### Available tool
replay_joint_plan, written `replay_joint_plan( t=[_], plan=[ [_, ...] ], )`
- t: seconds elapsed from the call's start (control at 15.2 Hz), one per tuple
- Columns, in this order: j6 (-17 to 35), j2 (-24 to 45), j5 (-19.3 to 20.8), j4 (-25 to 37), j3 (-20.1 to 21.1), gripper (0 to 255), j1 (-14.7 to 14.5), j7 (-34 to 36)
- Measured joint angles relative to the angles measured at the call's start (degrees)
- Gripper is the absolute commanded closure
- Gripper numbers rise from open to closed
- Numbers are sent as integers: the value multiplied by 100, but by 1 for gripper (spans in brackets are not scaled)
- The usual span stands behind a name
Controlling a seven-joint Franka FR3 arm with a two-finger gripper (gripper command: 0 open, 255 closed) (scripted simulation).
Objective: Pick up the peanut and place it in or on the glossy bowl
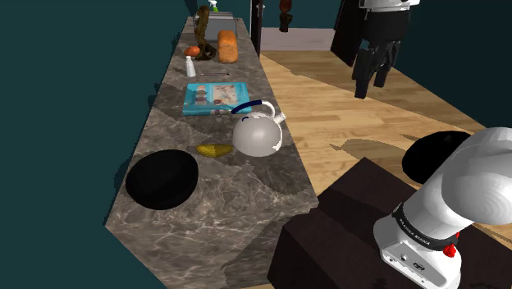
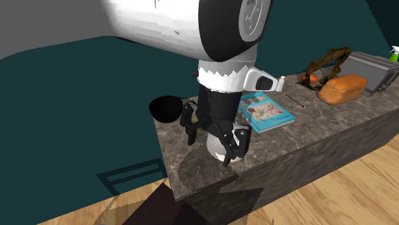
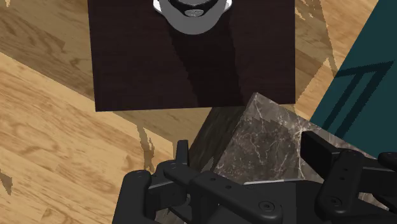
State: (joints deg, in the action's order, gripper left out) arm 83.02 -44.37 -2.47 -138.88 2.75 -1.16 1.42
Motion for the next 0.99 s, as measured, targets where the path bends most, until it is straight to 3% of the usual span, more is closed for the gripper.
replay_joint_plan(
  t=[0.2,0.99],
  plan=[
    [258,200,1,-26,45,0,-55,-69],
    [2506,2190,178,107,469,0,-472,-674]
  ],
)
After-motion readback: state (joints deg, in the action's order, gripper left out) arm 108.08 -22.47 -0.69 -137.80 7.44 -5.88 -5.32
